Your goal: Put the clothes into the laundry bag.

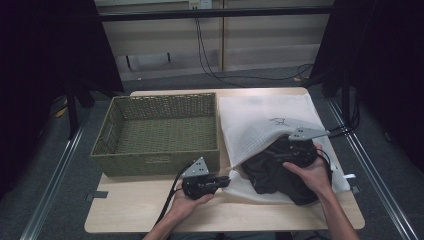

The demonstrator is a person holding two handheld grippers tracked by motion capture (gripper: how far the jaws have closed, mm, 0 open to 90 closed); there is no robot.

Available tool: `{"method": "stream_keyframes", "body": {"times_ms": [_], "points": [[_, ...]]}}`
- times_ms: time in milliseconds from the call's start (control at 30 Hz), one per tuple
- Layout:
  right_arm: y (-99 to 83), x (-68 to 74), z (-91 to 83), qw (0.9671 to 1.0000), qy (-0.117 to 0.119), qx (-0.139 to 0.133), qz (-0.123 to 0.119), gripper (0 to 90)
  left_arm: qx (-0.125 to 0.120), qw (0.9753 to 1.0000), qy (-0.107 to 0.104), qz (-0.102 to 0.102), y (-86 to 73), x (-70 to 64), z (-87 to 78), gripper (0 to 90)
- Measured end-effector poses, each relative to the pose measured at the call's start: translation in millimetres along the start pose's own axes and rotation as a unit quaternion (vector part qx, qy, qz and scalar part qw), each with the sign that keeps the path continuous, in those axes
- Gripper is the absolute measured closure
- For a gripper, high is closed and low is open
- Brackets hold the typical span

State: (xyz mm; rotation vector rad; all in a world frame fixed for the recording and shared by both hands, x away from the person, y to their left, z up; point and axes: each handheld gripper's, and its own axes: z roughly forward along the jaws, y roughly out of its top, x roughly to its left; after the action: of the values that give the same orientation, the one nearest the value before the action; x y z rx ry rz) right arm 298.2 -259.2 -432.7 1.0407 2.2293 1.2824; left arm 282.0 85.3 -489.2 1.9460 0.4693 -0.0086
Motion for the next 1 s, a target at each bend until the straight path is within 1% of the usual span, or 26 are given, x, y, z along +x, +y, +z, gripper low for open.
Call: {"method": "stream_keyframes", "body": {"times_ms": [33, 100, 133, 167, 200, 233, 267, 300, 333, 367, 433, 467, 500, 533, 567, 633, 667, 733, 800, 833, 867, 900, 933, 1000], "points": [[-1.5, 1.4, -5.2, 1.0, 0.0, -0.005, 0.0, 35.0, -0.002, 1.0, 0.001, 0.0, 0.2, 0.0, -1.4, 80.1], [-4.4, 4.4, -15.2, 0.9999, 0.007, -0.011, -0.001, 32.8, -0.003, 0.9999, 0.009, 0.005, 1.8, -0.7, -4.9, 73.2], [-6.1, 6.2, -20.4, 0.9999, 0.006, -0.014, -0.003, 32.8, -0.006, 0.9999, 0.014, 0.006, 3.1, -2.0, -7.1, 69.4], [-8.0, 7.8, -25.3, 0.9998, 0.002, -0.017, -0.004, 32.8, -0.009, 0.9998, 0.014, 0.008, 4.7, -2.5, -9.9, 66.1], [-10.0, 8.7, -29.8, 0.9999, 0.003, -0.017, -0.003, 33.9, -0.017, 0.9998, 0.012, 0.008, 6.2, -3.4, -12.2, 64.2], [-12.4, 9.6, -34.4, 0.9998, 0.001, -0.021, -0.003, 36.1, -0.016, 0.9996, 0.02, 0.011, 8.2, -4.4, -15.4, 61.4], [-15.2, 10.3, -38.6, 0.9996, 0.002, -0.027, 0.0, 38.8, -0.019, 0.9995, 0.022, 0.016, 10.2, -5.8, -17.8, 58.7], [-18.1, 11.1, -42.7, 0.9995, 0.004, -0.031, 0.005, 42.7, -0.027, 0.9994, 0.016, 0.014, 11.9, -7.4, -18.7, 57.2], [-21.3, 11.8, -46.3, 0.9993, 0.01, -0.035, 0.007, 47.9, -0.027, 0.9994, 0.013, 0.018, 13.8, -9.3, -18.9, 57.3], [-24.3, 13.1, -49.3, 0.9992, 0.014, -0.036, 0.01, 49.0, -0.024, 0.9993, 0.013, 0.026, 16.2, -11.8, -18.0, 57.2], [-29.7, 15.8, -53.6, 0.9993, 0.013, -0.033, 0.011, 56.0, -0.018, 0.9993, 0.0, 0.034, 20.5, -18.1, -12.2, 56.1], [-32.1, 16.6, -55.5, 0.9993, 0.012, -0.034, 0.012, 61.6, -0.018, 0.999, -0.011, 0.04, 21.6, -21.6, -7.5, 56.1], [-34.3, 16.9, -57.2, 0.9989, 0.027, -0.035, 0.015, 67.2, -0.014, 0.9987, -0.02, 0.045, 22.5, -25.6, -2.2, 56.2], [-36.5, 18.3, -58.3, 0.9987, 0.034, -0.034, 0.017, 67.8, -0.004, 0.9982, -0.027, 0.053, 23.7, -29.7, 3.0, 56.7], [-38.5, 20.5, -58.3, 0.9991, 0.031, -0.026, 0.013, 68.3, 0.003, 0.9977, -0.039, 0.057, 24.5, -33.0, 9.2, 60.0], [-43.1, 24.2, -57.3, 0.999, 0.04, -0.017, 0.01, 71.4, 0.02, 0.9959, -0.063, 0.062, 25.8, -38.3, 23.2, 66.5], [-45.5, 25.9, -56.7, 0.999, 0.041, -0.014, 0.008, 71.7, 0.033, 0.9951, -0.065, 0.066, 26.4, -40.3, 30.5, 68.2], [-50.4, 26.8, -55.2, 0.9989, 0.044, -0.01, 0.011, 72.9, 0.05, 0.9937, -0.073, 0.069, 26.4, -42.2, 45.7, 68.3], [-54.8, 26.3, -53.3, 0.9988, 0.045, -0.006, 0.016, 73.2, 0.065, 0.9916, -0.078, 0.08, 27.8, -42.0, 59.0, 67.4], [-56.3, 26.3, -52.2, 0.9987, 0.047, -0.001, 0.017, 73.2, 0.073, 0.9903, -0.08, 0.087, 28.7, -42.9, 64.7, 66.1], [-57.6, 26.2, -51.2, 0.9988, 0.047, 0.001, 0.017, 73.1, 0.075, 0.9891, -0.089, 0.089, 29.4, -44.7, 70.6, 66.0], [-58.5, 26.3, -50.3, 0.9987, 0.047, 0.0, 0.018, 72.8, 0.085, 0.9874, -0.096, 0.093, 30.0, -46.6, 75.7, 65.8], [-58.8, 26.3, -49.9, 0.9987, 0.047, 0.002, 0.019, 72.1, 0.095, 0.9861, -0.086, 0.106, 30.1, -49.6, 80.4, 65.3], [-58.9, 26.4, -49.3, 0.9987, 0.049, 0.001, 0.018, 71.2, 0.112, 0.9821, -0.099, 0.114, 28.4, -53.4, 89.2, 65.8]]}}
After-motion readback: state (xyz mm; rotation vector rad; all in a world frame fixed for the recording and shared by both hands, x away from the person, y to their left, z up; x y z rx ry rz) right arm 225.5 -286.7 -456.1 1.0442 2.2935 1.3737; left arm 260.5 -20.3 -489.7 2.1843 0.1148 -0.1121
